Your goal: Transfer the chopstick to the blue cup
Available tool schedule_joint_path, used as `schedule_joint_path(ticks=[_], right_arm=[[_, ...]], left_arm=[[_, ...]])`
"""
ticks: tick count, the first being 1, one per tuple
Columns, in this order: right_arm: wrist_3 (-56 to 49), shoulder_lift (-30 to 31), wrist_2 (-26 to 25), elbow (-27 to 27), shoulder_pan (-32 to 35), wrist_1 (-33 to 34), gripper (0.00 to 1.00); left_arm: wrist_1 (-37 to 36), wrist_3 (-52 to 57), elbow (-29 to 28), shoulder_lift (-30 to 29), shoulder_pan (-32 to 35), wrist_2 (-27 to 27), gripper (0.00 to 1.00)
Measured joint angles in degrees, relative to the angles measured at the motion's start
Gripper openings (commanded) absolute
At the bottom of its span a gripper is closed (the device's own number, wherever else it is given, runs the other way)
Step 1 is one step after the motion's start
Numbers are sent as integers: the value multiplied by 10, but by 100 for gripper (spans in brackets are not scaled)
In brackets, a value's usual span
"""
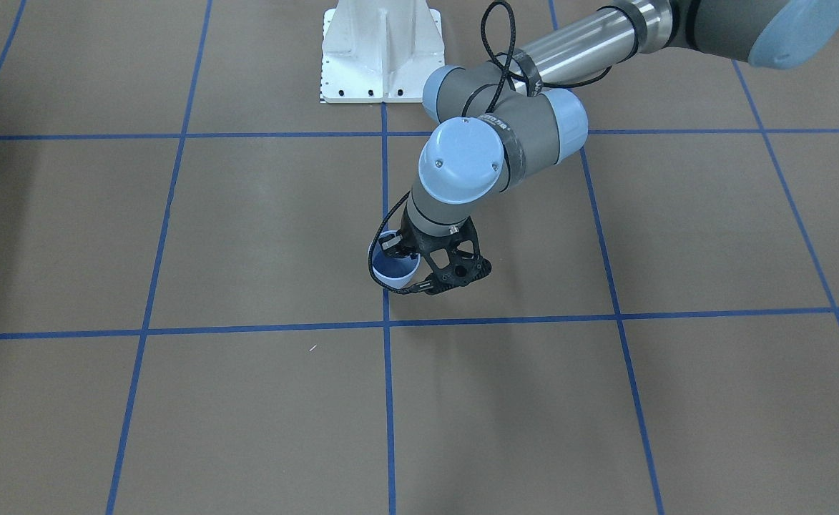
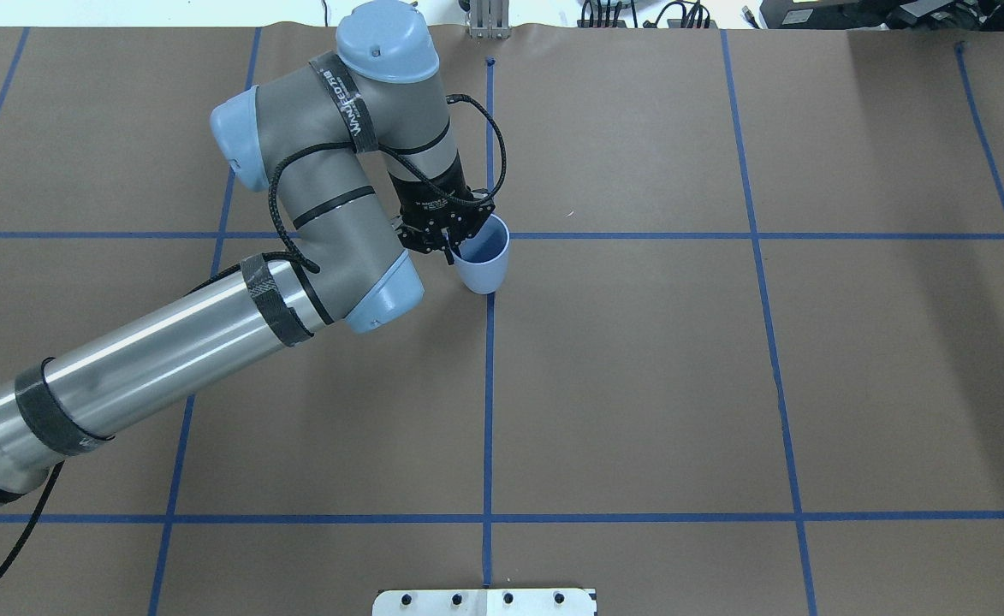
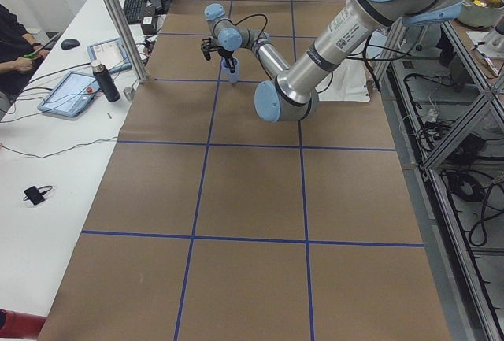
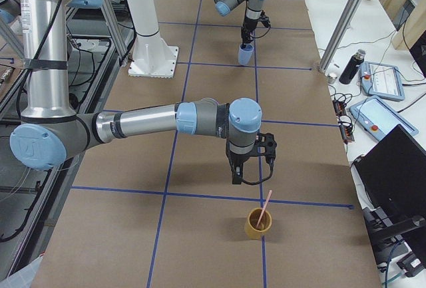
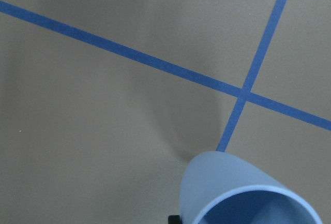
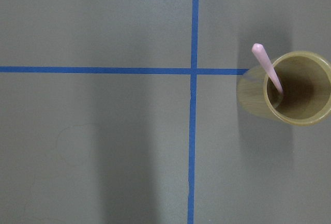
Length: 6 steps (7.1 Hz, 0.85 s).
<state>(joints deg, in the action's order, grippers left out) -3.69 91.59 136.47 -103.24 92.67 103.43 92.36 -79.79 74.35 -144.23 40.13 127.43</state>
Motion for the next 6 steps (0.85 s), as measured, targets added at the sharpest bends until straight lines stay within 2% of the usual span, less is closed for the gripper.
schedule_joint_path(ticks=[1, 2, 4, 6], right_arm=[[0, 0, 0, 1, 0, 0, 100], [0, 0, 0, 1, 0, -1, 100], [1, -3, -1, 2, 0, -1, 100], [2, -5, -1, 3, 0, -1, 100]], left_arm=[[5, -1, -4, -2, 0, 0, 0], [12, -5, -6, -4, -1, 0, 9], [40, -16, -12, -3, -6, -10, 17], [48, -18, -13, -2, -10, -22, 19]])
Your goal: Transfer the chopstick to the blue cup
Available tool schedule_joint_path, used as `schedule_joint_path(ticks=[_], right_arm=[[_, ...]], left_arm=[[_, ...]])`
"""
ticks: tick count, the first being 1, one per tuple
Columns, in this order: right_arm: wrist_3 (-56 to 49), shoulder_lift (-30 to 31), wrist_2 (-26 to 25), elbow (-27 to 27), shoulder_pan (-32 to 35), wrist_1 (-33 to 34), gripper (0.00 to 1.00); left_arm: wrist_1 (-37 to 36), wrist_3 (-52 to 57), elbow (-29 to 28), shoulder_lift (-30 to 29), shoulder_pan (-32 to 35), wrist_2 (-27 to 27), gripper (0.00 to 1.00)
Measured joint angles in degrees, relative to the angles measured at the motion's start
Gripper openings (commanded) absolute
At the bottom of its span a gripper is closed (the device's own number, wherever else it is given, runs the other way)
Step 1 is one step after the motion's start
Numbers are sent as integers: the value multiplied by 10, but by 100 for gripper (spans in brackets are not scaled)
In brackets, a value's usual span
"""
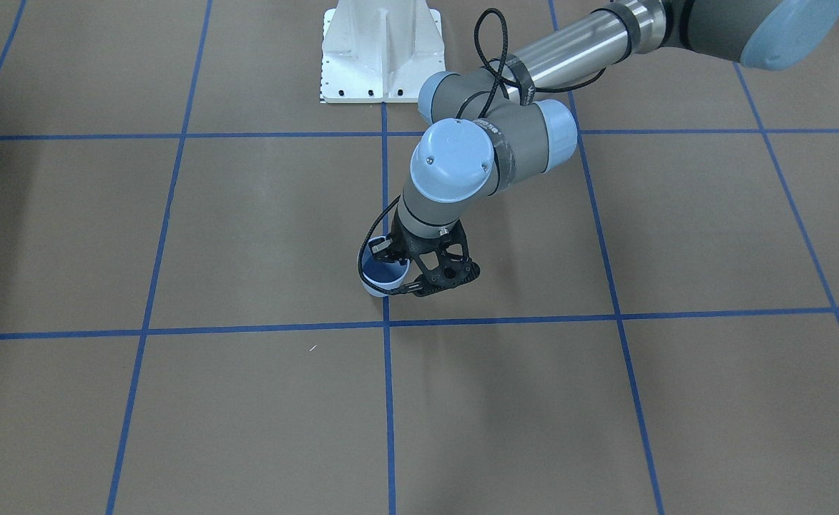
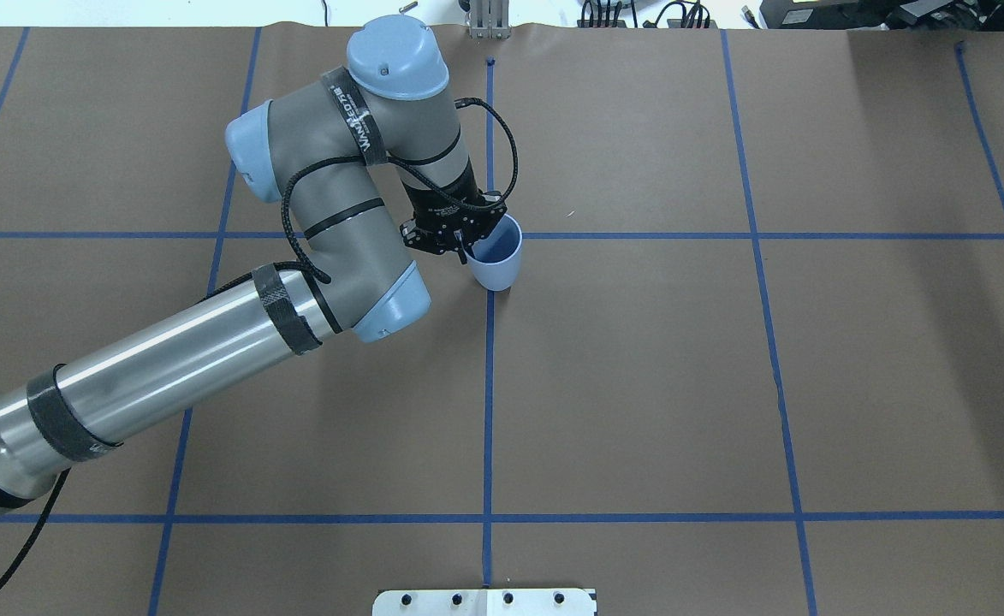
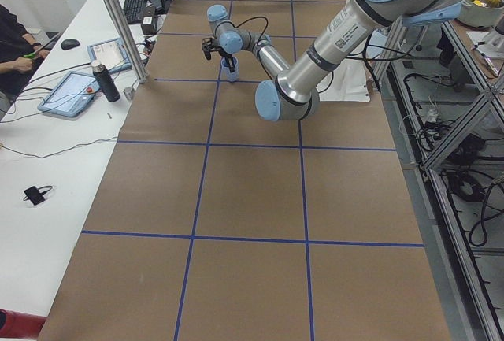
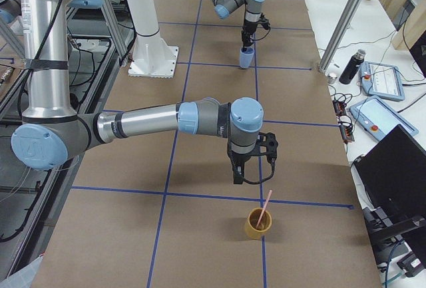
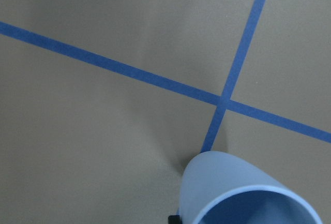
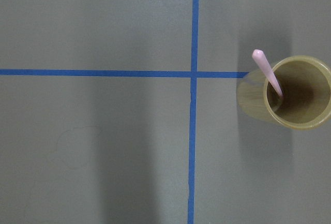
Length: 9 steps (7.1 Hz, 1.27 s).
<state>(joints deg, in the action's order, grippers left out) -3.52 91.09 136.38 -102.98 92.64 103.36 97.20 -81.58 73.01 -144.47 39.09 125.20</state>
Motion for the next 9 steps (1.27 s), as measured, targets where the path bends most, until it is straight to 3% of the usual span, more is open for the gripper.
schedule_joint_path(ticks=[1, 2, 4, 7, 9], right_arm=[[0, 0, 1, 0, 0, 0, 100], [0, -1, 2, -1, 0, 0, 100], [0, -1, 1, -1, 0, 0, 100], [-14, 4, -2, 5, 10, 1, 100], [-34, -17, -9, 60, 33, -1, 100]], left_arm=[[0, 1, 1, 1, 0, -1, 34], [-1, 1, 3, 1, 1, -2, 98], [-2, 8, 18, 8, 8, -2, 99], [-63, 31, 134, 53, 55, 15, 99], [-120, 62, 180, 62, 80, 27, 99]])
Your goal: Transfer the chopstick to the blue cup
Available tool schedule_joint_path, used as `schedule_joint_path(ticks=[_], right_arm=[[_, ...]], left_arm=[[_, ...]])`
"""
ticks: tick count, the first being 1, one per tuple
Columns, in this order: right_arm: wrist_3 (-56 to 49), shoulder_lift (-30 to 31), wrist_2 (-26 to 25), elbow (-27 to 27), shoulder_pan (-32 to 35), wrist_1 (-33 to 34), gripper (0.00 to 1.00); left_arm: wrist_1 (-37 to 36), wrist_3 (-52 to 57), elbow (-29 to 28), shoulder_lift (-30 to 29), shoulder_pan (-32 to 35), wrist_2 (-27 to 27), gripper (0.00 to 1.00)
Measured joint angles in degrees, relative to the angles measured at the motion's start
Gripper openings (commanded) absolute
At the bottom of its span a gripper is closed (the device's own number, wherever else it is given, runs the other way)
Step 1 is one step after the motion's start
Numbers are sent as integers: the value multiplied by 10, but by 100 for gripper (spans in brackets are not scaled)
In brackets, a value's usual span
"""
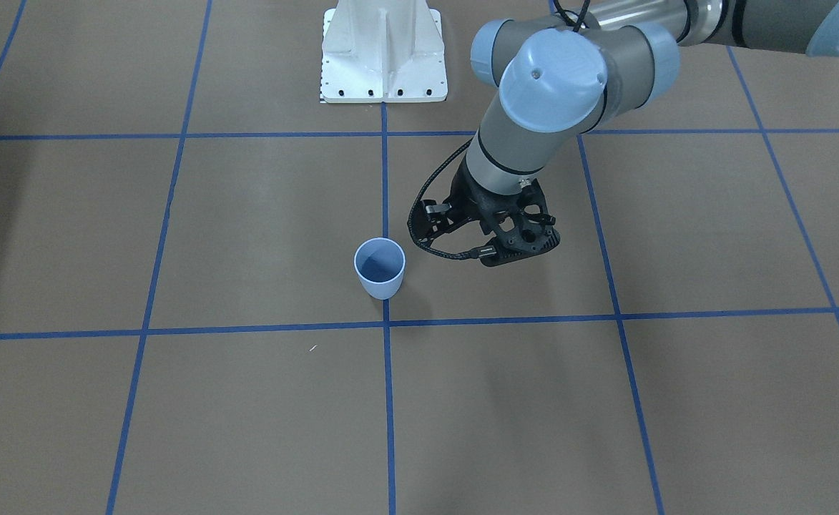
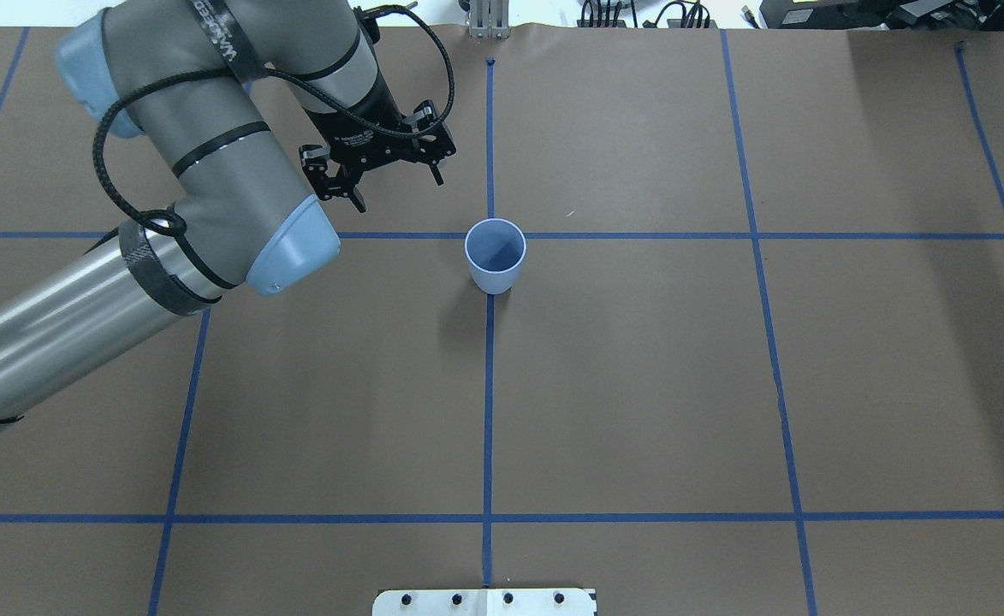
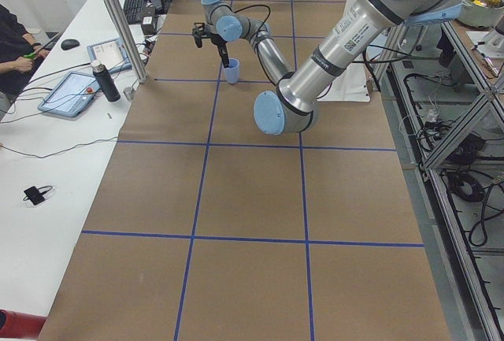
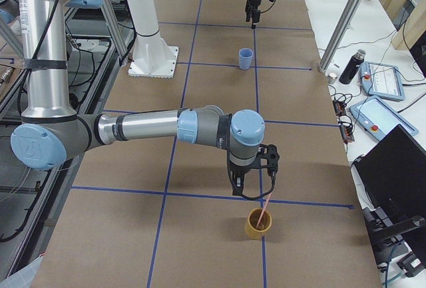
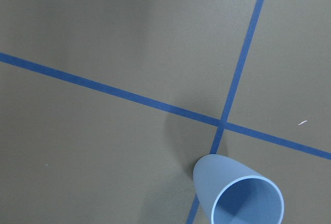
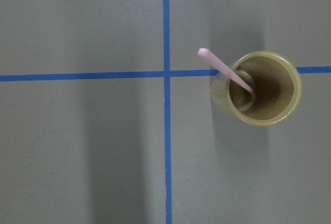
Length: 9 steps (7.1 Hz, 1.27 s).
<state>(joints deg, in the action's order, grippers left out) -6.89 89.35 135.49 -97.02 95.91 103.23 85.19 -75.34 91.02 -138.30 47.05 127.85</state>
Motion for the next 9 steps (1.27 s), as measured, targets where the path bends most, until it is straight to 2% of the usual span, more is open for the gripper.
schedule_joint_path(ticks=[2, 4, 7, 9], right_arm=[[-108, -41, -18, 63, 8, -22, 100], [-200, -61, -23, 119, 8, -117, 100], [-221, -58, -25, 153, 8, -258, 100], [-252, -55, 2, 178, 7, -312, 100]], left_arm=[[-12, 6, 24, 14, 5, 2, 99], [-13, 8, 37, 24, 9, 1, 99], [-13, 10, 38, 27, 12, -1, 99], [-13, 10, 39, 32, 12, -2, 99]])
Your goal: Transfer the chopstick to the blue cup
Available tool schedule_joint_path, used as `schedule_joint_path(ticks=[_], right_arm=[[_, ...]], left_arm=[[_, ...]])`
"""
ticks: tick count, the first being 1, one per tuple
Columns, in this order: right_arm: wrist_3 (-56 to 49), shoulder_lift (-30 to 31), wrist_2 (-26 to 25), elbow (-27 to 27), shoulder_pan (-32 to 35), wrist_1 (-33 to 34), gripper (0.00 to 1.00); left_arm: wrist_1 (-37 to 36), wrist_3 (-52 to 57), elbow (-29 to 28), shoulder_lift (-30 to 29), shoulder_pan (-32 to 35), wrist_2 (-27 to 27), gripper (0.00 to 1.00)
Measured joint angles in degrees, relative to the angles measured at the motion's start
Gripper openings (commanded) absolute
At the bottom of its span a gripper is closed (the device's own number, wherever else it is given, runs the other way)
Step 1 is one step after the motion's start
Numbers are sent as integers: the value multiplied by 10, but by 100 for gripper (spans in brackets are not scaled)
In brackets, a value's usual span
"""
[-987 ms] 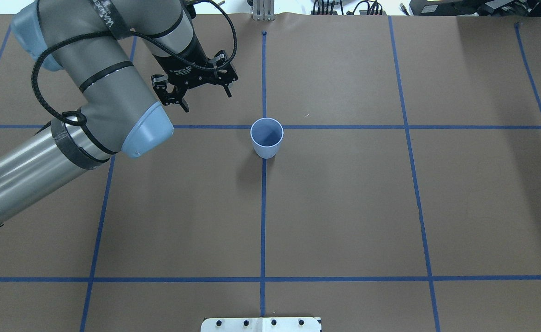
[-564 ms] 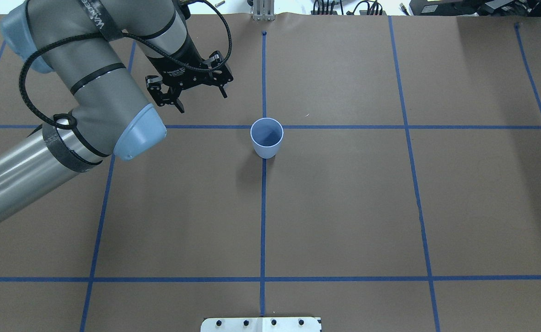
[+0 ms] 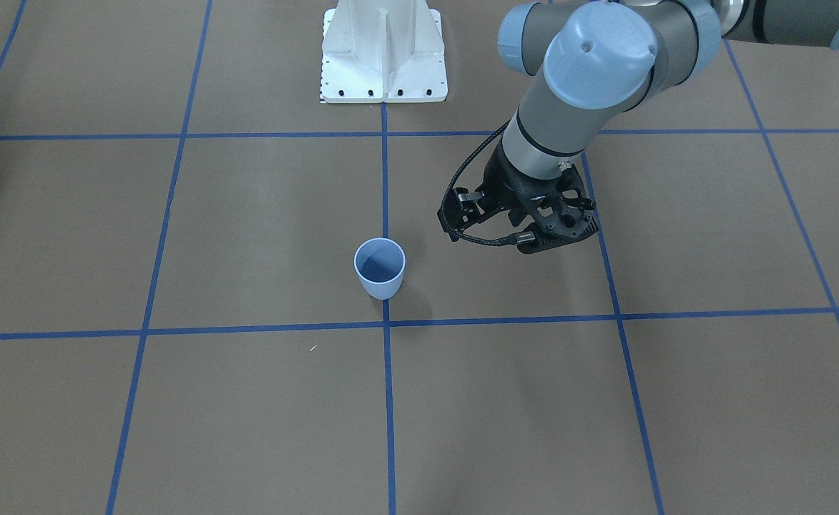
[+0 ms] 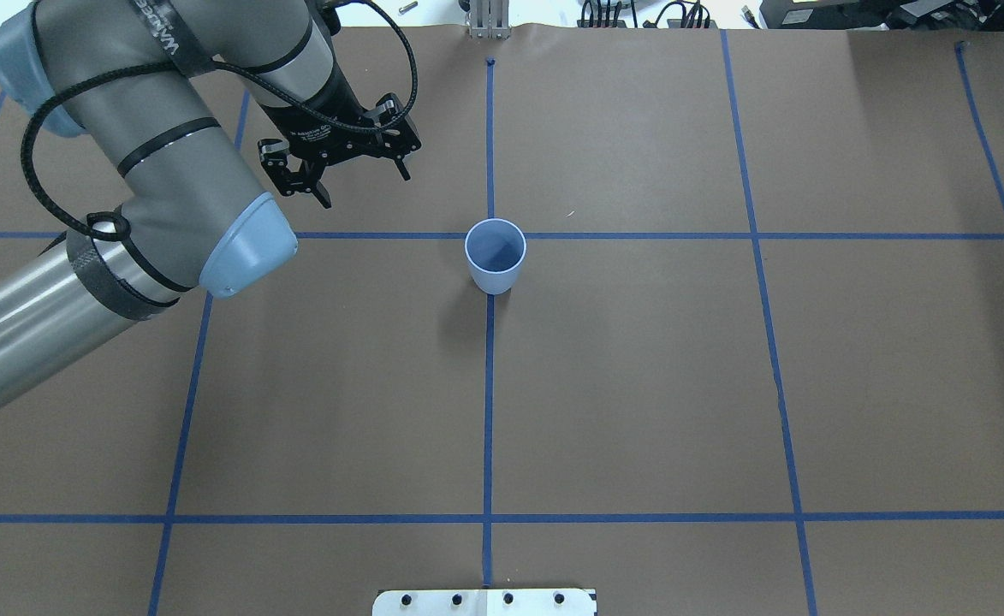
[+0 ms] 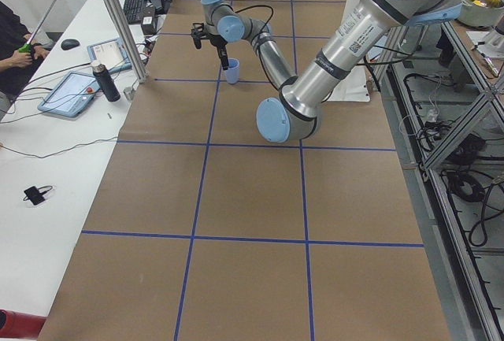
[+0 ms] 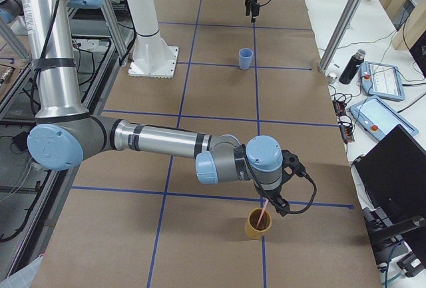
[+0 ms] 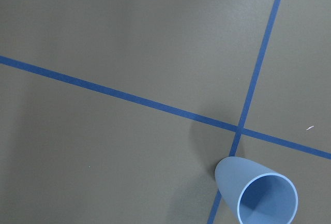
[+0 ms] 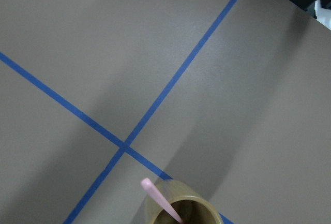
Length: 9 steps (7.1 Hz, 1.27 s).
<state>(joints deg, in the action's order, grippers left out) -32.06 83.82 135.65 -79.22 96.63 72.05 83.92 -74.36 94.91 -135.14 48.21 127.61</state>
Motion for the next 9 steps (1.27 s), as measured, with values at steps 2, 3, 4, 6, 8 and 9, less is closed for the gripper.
schedule_joint_path(ticks=[2, 3, 4, 6, 8, 9], right_arm=[[-51, -3, 51, 25, -1, -12, 100], [-67, -3, 64, 31, -3, -13, 100], [-84, -5, 67, 37, -9, -14, 100], [-115, -16, 61, 48, -25, -15, 100], [-132, -22, 38, 55, -34, -15, 78], [-140, -24, 29, 59, -35, -15, 65]], left_arm=[[0, 0, 0, 1, 0, -1, 99], [0, 0, -1, 1, -1, -2, 99], [1, 0, -3, 1, -1, -2, 99], [3, 0, -5, 2, -3, -2, 99], [3, 0, -5, 2, -4, -3, 99], [4, 0, -5, 2, -4, -3, 99]])
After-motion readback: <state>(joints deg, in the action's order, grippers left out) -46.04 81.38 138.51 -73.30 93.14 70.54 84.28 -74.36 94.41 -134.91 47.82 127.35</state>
